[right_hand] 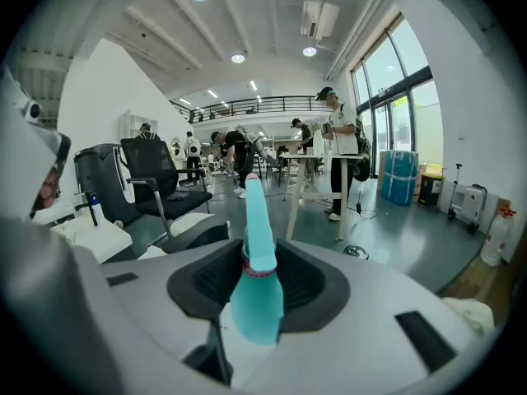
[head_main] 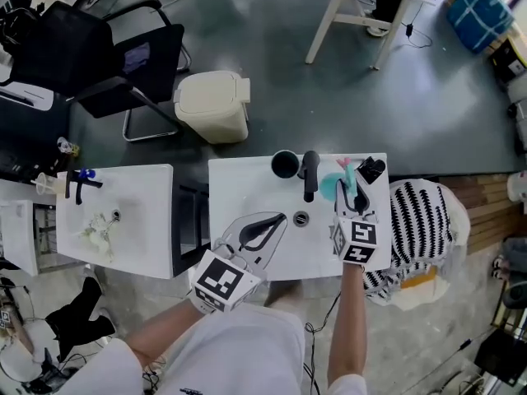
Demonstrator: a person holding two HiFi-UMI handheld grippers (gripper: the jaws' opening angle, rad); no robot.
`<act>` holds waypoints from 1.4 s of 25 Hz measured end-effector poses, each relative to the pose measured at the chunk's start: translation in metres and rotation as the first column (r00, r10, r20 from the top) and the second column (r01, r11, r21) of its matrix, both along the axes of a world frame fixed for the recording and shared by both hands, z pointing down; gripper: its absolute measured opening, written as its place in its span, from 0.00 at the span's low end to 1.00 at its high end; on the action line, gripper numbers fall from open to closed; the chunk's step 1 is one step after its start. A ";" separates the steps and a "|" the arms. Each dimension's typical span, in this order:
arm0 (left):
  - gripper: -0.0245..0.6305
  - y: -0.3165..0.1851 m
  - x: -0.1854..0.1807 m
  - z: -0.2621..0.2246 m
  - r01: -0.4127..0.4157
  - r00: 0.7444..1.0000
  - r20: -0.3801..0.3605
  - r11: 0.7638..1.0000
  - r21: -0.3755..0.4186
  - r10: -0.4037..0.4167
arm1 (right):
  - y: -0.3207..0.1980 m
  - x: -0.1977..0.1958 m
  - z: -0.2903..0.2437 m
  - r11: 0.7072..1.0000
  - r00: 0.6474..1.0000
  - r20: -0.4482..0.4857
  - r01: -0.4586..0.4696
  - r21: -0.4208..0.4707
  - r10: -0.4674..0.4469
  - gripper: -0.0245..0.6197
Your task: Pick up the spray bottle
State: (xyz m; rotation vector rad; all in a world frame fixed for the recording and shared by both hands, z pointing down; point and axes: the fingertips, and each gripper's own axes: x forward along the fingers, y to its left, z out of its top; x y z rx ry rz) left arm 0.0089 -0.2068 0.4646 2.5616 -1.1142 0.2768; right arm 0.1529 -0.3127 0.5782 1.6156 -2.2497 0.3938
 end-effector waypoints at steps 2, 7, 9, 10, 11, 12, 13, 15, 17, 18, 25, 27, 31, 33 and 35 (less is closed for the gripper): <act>0.05 0.007 -0.001 -0.004 -0.004 1.000 -0.006 1.000 0.006 0.004 | 0.014 0.001 -0.011 1.000 1.000 -0.005 -0.007 0.010 0.007 0.22; 0.05 0.025 -0.007 -0.009 -0.015 1.000 -0.021 1.000 0.013 0.015 | 0.049 -0.002 -0.044 0.999 1.000 -0.012 -0.027 0.043 0.028 0.22; 0.05 0.032 -0.009 -0.012 -0.019 0.999 -0.026 1.000 0.015 0.019 | 0.062 -0.001 -0.058 0.998 0.999 -0.008 -0.043 0.055 0.043 0.22; 0.05 0.036 -0.010 -0.013 -0.022 0.999 -0.027 1.000 0.016 0.023 | 0.068 -0.002 -0.066 0.997 0.999 -0.008 -0.051 0.061 0.051 0.22; 0.05 0.039 -0.011 -0.014 -0.027 0.999 -0.028 0.999 0.018 0.027 | 0.075 -0.003 -0.073 0.996 0.998 -0.011 -0.056 0.067 0.057 0.22; 0.05 0.042 -0.012 -0.015 -0.031 0.999 -0.028 0.999 0.021 0.031 | 0.081 -0.004 -0.080 0.996 0.998 -0.017 -0.058 0.073 0.060 0.22; 0.05 0.044 -0.014 -0.017 -0.034 0.999 -0.028 0.999 0.024 0.034 | 0.087 -0.006 -0.088 0.995 0.998 -0.020 -0.060 0.080 0.062 0.22; 0.05 0.048 -0.017 -0.019 -0.036 0.999 -0.030 0.999 0.029 0.037 | 0.099 -0.008 -0.103 0.993 0.997 -0.014 -0.069 0.095 0.071 0.22; 0.05 0.052 -0.020 -0.021 -0.037 0.999 -0.032 0.999 0.035 0.039 | 0.111 -0.009 -0.117 0.991 0.996 -0.006 -0.084 0.109 0.085 0.22; 0.05 0.054 -0.021 -0.023 -0.039 0.999 -0.033 0.999 0.039 0.040 | 0.117 -0.009 -0.124 0.989 0.996 -0.001 -0.092 0.114 0.092 0.22; 0.05 0.067 -0.028 -0.036 -0.047 0.998 -0.047 0.997 0.067 0.050 | 0.159 -0.007 -0.154 0.977 0.988 0.026 -0.155 0.147 0.153 0.22; 0.05 0.071 -0.029 -0.040 -0.052 0.997 -0.049 0.996 0.078 0.056 | 0.170 -0.007 -0.159 0.972 0.985 0.039 -0.173 0.158 0.169 0.22; 0.05 0.074 -0.034 -0.048 -0.062 0.997 -0.041 0.993 0.098 0.066 | 0.191 -0.009 -0.167 0.962 0.977 0.068 -0.211 0.176 0.202 0.22; 0.05 0.075 -0.038 -0.052 -0.060 0.997 -0.040 0.992 0.108 0.065 | 0.200 -0.010 -0.170 0.957 0.974 0.074 -0.223 0.184 0.213 0.22; 0.05 0.076 -0.041 -0.057 -0.058 0.997 -0.041 0.991 0.118 0.063 | 0.208 -0.011 -0.173 0.954 0.973 0.071 -0.231 0.193 0.221 0.22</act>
